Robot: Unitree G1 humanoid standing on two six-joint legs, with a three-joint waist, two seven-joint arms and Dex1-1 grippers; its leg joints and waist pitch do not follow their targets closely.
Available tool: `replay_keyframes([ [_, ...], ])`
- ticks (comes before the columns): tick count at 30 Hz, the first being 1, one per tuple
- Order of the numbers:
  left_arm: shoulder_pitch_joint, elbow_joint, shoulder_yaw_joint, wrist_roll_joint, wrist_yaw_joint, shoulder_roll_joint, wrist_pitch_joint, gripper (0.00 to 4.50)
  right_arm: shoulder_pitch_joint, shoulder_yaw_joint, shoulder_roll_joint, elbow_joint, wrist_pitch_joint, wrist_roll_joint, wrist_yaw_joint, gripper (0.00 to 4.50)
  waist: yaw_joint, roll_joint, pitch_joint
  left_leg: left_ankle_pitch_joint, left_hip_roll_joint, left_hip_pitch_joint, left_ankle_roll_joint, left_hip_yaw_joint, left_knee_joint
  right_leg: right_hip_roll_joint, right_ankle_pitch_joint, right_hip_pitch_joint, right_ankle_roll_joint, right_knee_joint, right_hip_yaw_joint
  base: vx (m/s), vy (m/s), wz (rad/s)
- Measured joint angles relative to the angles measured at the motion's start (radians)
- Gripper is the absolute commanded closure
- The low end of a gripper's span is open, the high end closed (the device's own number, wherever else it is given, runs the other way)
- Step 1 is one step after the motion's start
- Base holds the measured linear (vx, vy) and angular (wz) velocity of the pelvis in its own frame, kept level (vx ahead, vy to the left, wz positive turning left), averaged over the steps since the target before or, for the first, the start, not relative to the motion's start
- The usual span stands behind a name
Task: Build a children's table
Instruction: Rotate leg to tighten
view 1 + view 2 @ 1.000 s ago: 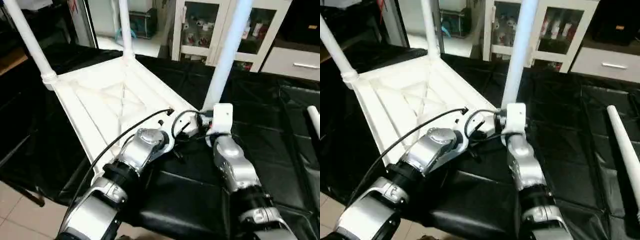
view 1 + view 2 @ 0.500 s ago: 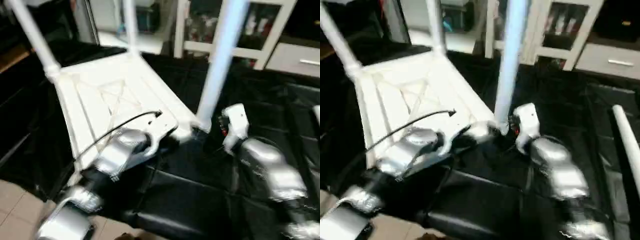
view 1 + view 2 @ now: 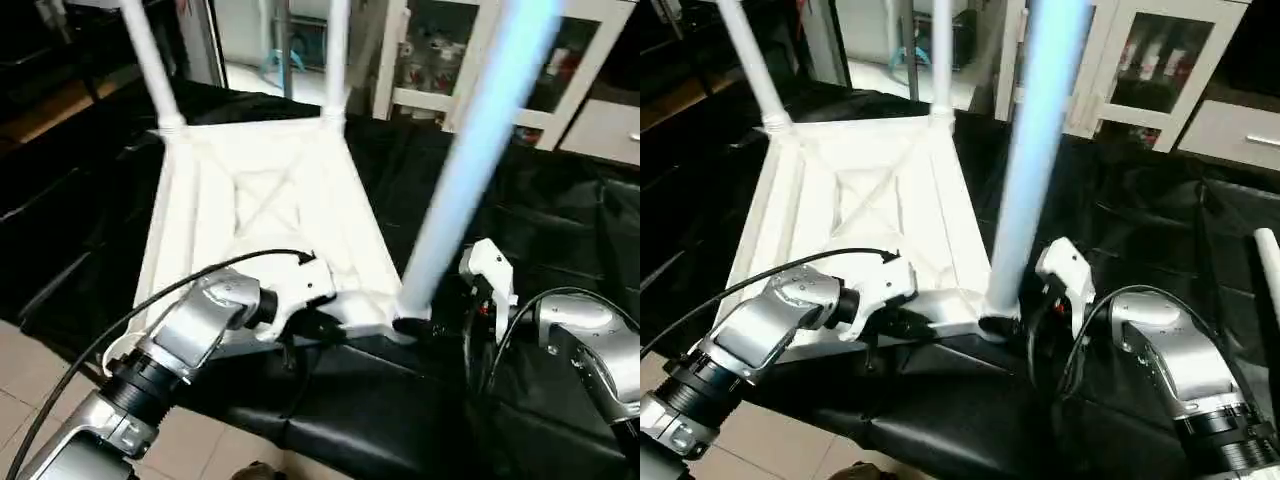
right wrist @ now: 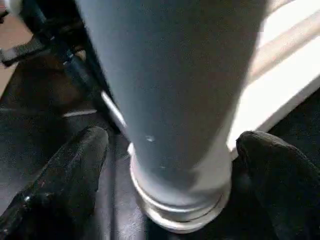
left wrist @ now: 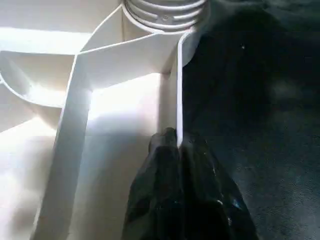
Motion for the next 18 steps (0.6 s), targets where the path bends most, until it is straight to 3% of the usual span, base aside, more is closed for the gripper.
replay_keyframes([
  [10,0.004,-0.020,-0.001,0.000,-0.003,0.010,0.021,4.50,-0.003,0.027,-0.004,0.012,-0.011,-0.038,0.016,0.07,-0.003,0.000,0.000,0.000,0.000,0.000,0.000,0.000,0.000,0.000,0.000,0.000,0.000,0.001,0.000,0.000,0.000,0.00],
  [18,0.004,-0.026,-0.003,0.000,-0.003,0.013,0.027,4.50,-0.019,0.037,0.025,0.024,-0.021,-0.045,-0.002,0.75,-0.003,0.000,0.000,0.000,0.000,0.000,0.000,0.000,0.001,0.000,0.000,0.000,0.000,0.001,0.000,0.000,0.000,0.00],
])
